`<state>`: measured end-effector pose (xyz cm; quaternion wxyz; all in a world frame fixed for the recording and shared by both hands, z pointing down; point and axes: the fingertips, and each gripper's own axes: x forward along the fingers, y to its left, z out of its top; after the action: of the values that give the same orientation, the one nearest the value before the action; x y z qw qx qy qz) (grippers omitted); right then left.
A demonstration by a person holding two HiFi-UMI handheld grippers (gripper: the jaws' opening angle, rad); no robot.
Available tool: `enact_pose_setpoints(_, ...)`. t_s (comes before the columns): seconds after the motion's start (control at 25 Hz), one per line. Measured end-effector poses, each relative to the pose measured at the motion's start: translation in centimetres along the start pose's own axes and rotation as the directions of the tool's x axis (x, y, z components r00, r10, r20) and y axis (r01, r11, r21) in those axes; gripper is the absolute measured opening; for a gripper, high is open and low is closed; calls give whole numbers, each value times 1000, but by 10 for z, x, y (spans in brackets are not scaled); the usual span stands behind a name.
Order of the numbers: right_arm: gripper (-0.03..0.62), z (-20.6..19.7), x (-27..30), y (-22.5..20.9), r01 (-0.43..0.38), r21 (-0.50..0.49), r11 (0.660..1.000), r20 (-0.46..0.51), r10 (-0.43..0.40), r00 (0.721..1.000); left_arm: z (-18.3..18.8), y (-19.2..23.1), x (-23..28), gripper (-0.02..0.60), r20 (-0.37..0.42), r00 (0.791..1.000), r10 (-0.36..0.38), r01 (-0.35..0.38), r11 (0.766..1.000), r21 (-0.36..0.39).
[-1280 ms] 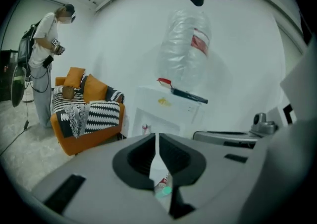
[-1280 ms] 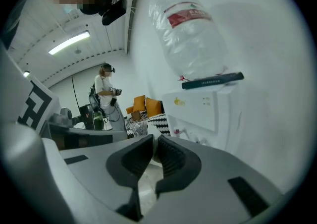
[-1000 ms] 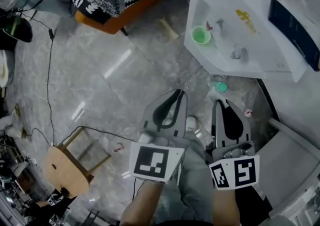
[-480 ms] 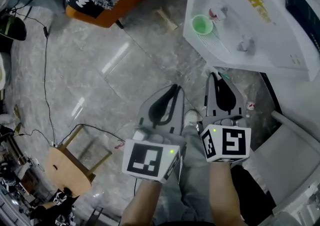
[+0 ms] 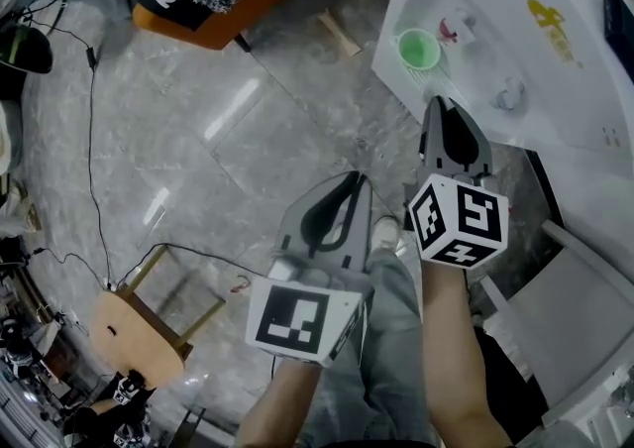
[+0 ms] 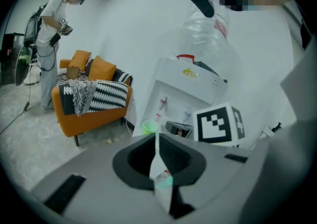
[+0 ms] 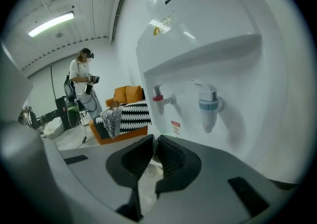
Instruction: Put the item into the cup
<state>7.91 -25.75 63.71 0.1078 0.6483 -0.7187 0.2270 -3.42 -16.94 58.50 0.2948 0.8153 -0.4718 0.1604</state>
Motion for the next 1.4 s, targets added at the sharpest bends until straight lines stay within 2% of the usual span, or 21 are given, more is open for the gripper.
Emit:
enact_pose_setpoints(0.16,37,2,23,-8,50,44,998,3,-50,999,3,2,4,31,7,1000,-5,5,1000,-7)
enact_pose_setpoints(0.28,37,1,40,-13,78,49,996,1,-78,997,-1,-1,6,31,-8,999,-34,34,999,-9)
enact_pose_setpoints(0.68,37,0,84,-21,85,-54,995,9,-84,996,-8,7,9,31,-24,998,-50,49,999,-20)
enact_pose_setpoints(0.96,38,-1,101,-32,122,-122,985,-4,-123,992,-11,6,11,31,-32,997,-66,66,998,-14)
enact_pose_setpoints(1.4,63,-4,100,-30,79,-121,990,5,-79,997,-10,1,17,31,-33,997,-69,69,998,-10)
